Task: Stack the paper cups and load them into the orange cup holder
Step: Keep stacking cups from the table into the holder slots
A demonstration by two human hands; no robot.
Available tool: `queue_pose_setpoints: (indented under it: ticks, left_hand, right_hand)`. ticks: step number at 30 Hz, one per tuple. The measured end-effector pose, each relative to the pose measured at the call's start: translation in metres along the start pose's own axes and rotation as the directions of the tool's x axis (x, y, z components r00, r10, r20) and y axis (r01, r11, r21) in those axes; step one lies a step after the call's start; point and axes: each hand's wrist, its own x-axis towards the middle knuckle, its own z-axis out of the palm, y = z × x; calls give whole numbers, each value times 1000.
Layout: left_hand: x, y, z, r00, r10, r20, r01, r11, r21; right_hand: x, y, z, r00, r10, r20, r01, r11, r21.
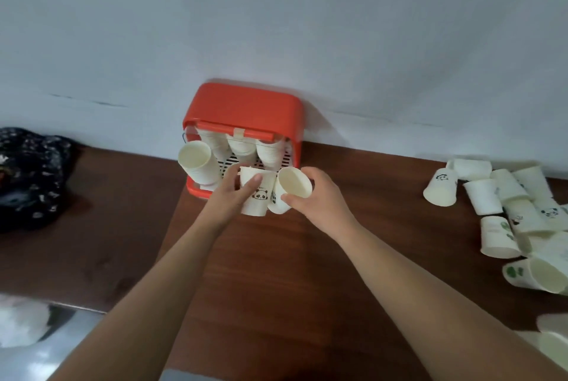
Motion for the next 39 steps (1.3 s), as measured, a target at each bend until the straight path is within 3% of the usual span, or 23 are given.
queue_pose_setpoints:
  ticks: [4, 8, 14, 18, 23, 26, 31, 37, 39]
  left_hand:
    - [2, -10, -30, 983, 33, -179, -43, 998, -52]
    - [14, -20, -39, 949, 116, -292, -107, 993, 48]
    - [36, -37, -24, 933, 180, -312, -126, 974, 186]
    - [49, -54, -17, 941, 142, -307, -21, 931, 366]
    - [54, -70, -22, 973, 106, -204, 1, 884, 467]
    - [54, -83, -32, 982, 104, -157, -19, 883, 469]
    - [40, -76, -40, 975, 31, -219, 48, 936, 348]
    - [39, -70, -37, 966, 1, -257, 33, 991, 129]
    - [41, -73, -37, 971, 7, -239, 25, 991, 129]
  right_hand:
    - [12, -19, 24, 1000, -22, -9, 22, 1000, -1]
    - [20, -20, 30, 999, -11, -44, 10, 1000, -14]
    - [25, -13, 31, 993, -16, -115, 10, 999, -52]
    - [30, -13, 35, 985, -42, -166, 42, 999, -3]
    - [39, -18, 50, 994, -82, -71, 89, 990, 109]
    - [51, -20, 64, 993, -117, -32, 119, 990, 74]
    - [65, -31, 85, 960, -280, -1, 276, 949, -153]
    - [75, -27, 111, 954, -295, 48, 299, 932, -206]
    - [79, -16, 119, 959, -271, 88, 284, 925, -254]
